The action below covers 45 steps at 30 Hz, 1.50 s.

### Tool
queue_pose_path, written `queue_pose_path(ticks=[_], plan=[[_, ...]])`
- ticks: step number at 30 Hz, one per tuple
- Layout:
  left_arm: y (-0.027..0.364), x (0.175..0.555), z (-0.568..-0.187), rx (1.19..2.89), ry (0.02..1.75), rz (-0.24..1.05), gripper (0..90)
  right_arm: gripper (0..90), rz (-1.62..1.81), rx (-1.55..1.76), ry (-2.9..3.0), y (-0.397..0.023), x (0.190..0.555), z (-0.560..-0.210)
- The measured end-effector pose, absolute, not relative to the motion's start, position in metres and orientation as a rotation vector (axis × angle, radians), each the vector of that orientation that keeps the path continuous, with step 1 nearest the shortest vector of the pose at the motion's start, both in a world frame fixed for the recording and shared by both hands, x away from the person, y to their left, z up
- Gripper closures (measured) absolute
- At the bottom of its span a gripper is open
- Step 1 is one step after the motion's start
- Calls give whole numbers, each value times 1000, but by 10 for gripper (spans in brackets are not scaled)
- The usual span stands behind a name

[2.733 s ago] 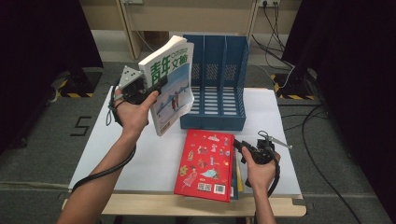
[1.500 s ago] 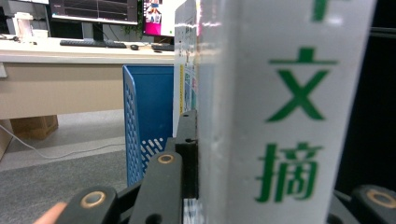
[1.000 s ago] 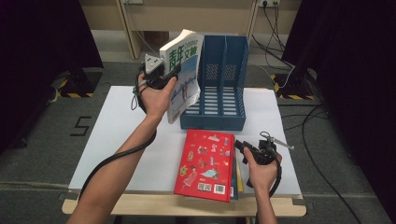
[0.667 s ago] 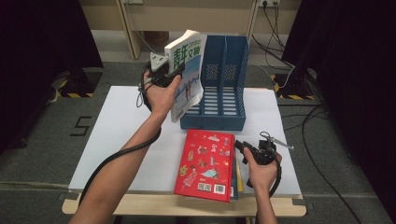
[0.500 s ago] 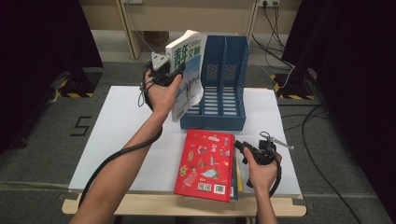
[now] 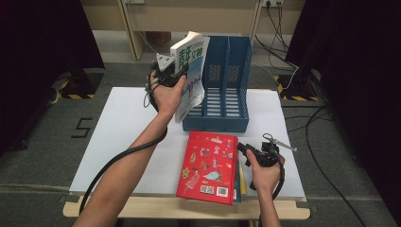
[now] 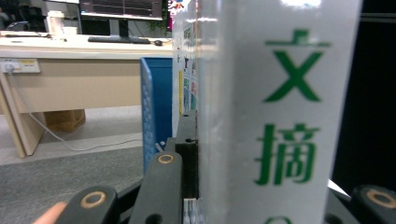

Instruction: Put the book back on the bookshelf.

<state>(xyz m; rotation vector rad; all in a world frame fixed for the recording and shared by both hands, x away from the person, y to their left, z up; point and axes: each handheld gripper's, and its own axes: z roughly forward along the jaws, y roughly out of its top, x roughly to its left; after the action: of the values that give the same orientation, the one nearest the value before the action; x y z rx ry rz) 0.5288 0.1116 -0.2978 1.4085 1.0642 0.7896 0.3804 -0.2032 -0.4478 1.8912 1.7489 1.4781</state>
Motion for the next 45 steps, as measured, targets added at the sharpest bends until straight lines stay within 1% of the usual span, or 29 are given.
queue_pose_path(ticks=[7, 12, 19, 26, 35, 41, 45], plan=[[103, 533, -302, 1411, 1062, 758, 735, 572, 1473, 1884, 1753, -205, 380, -449], [103, 538, -304, 1405, 1081, 779, 735, 572, 1475, 1894, 1744, -205, 379, -449], [112, 548, -304, 1387, 1111, 818, 735, 571, 1475, 1891, 1744, -206, 379, -450], [120, 543, -298, 1373, 1107, 838, 735, 572, 1473, 1886, 1756, -204, 380, -450], [119, 539, -293, 1377, 1092, 852, 735, 572, 1473, 1882, 1750, -204, 379, -449], [116, 545, -300, 1373, 1111, 837, 735, 572, 1473, 1886, 1754, -204, 380, -451], [114, 551, -305, 1361, 1113, 799, 735, 572, 1469, 1892, 1750, -205, 380, -452]])
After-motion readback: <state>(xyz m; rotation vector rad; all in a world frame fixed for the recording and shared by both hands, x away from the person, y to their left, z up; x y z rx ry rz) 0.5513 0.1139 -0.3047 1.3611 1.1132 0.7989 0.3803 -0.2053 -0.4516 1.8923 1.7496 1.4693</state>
